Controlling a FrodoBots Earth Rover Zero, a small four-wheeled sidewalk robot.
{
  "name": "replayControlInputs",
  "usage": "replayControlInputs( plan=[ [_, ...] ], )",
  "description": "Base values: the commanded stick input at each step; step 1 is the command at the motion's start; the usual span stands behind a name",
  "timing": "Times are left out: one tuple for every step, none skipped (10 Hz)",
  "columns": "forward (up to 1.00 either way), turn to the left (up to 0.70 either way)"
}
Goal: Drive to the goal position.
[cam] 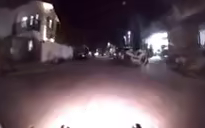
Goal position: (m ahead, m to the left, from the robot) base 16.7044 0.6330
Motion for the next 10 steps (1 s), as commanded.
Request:
replayControlInputs(
  plan=[
    [0.85, 0.0],
    [0.85, 0.0],
    [0.85, 0.0],
    [0.85, 0.0],
    [0.85, 0.0],
    [0.85, 0.0],
    [0.85, 0.0],
    [0.85, 0.0],
    [0.85, 0.0],
    [0.85, 0.0]
  ],
)
